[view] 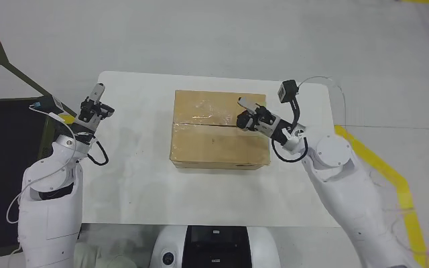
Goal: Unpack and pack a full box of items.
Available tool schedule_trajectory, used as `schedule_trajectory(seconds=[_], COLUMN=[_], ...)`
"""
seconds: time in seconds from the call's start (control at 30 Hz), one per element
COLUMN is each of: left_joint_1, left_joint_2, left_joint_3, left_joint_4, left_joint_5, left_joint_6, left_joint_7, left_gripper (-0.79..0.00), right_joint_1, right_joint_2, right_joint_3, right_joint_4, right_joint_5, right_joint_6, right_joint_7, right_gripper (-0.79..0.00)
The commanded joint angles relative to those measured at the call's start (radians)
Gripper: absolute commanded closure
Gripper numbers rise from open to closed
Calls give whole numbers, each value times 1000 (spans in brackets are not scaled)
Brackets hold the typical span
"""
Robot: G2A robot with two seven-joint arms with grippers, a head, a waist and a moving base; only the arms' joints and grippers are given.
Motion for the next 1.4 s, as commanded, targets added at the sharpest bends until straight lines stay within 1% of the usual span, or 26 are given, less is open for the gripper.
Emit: schedule_trajectory(seconds=[0.0, 0.1, 0.27, 0.83, 0.93, 1.13, 1.27, 1.37], left_joint_1=[0, 0, 0, 0, 0, 0, 0, 0], left_joint_2=[0, 0, 0, 0, 0, 0, 0, 0], left_joint_3=[0, 0, 0, 0, 0, 0, 0, 0], left_joint_4=[0, 0, 0, 0, 0, 0, 0, 0], left_joint_5=[0, 0, 0, 0, 0, 0, 0, 0], left_joint_6=[0, 0, 0, 0, 0, 0, 0, 0], left_joint_7=[0, 0, 0, 0, 0, 0, 0, 0], left_gripper=[-785, -785, -785, -785, -785, -785, -785, -785], right_joint_1=[27, 55, 78, 75, 105, 217, 300, 339], right_joint_2=[-9, -20, -30, -34, -46, -90, -131, -160], right_joint_3=[-43, -82, -113, -121, -153, -258, -351, -397], right_joint_4=[14, 33, 53, 51, 56, 140, 214, 268], right_joint_5=[-2, -9, -21, -27, -34, 17, 34, 66], right_joint_6=[2, 3, -2, -6, 0, 15, 3, -26], right_joint_7=[-1, -1, -9, -24, -34, -34, -14, -18], right_gripper=[-785, -785, -785, -785, -785, -785, -785, -785])
